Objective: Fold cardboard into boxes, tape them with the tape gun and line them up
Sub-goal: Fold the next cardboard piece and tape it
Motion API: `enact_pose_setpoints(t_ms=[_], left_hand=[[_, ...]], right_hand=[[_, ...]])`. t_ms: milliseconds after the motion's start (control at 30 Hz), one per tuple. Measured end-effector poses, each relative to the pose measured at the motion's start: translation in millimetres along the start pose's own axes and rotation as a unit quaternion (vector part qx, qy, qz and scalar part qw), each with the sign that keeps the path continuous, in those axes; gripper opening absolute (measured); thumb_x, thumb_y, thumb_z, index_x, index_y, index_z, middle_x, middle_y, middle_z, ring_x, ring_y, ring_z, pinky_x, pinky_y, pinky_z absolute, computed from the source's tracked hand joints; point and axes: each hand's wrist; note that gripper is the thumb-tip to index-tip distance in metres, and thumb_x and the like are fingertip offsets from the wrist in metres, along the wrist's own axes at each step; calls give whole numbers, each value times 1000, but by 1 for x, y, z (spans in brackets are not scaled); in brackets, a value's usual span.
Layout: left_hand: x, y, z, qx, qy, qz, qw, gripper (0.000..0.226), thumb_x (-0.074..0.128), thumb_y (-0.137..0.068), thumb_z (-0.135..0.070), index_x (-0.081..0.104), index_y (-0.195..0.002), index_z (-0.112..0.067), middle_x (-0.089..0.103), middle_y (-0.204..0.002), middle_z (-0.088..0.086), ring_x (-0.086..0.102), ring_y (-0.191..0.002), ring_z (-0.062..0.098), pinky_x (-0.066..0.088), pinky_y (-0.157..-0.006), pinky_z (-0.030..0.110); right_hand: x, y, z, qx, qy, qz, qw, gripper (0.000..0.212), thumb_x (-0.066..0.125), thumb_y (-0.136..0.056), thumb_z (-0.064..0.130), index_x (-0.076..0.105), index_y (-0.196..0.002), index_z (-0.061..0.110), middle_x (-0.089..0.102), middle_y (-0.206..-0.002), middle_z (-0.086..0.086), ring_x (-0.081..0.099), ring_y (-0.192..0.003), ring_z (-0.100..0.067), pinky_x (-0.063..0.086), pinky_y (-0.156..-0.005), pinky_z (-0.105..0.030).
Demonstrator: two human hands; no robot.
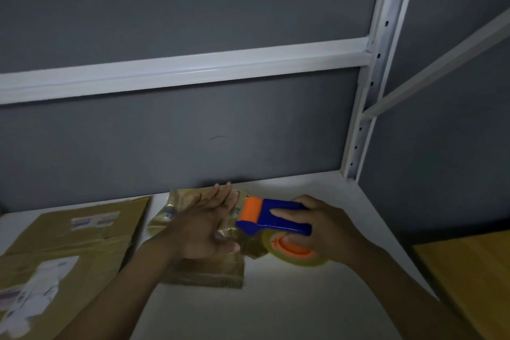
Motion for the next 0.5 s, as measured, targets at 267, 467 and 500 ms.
enact_pose_setpoints(t_ms=[267,467,500], left_hand=[[4,-9,8,4,-33,-12,999,109,54,-79,-72,-27,-144,-40,-40,-148,-18,-34,-139,11,-9,-117,39],[8,-11,16,-11,-46,-12,999,108,57,-77,-72,-30,-136,-49,-41,-147,-20,-38,-137,10,-8,-118,41],[8,-11,16,-11,-48,-12,999,108,57,-77,-72,-30,-136,-49,-41,-147,-20,-37,-137,10,-7,-118,42]], right_hand=[[2,-2,3,8,3,2,1000,67,57,-88,53,24,-146,47,40,-137,10,42,-121,-8,42,-98,-22],[-11,19,-12,15,45,19,999,68,55,-87,57,23,-146,46,37,-137,14,42,-122,-6,39,-95,-14],[-13,19,-11,20,46,26,998,67,56,-87,57,24,-145,47,37,-132,15,44,-116,-4,38,-88,-11]])
Point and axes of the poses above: each hand's wrist, its own y-axis away from the middle knuckle, its own x-axis out of the palm, z = x × y
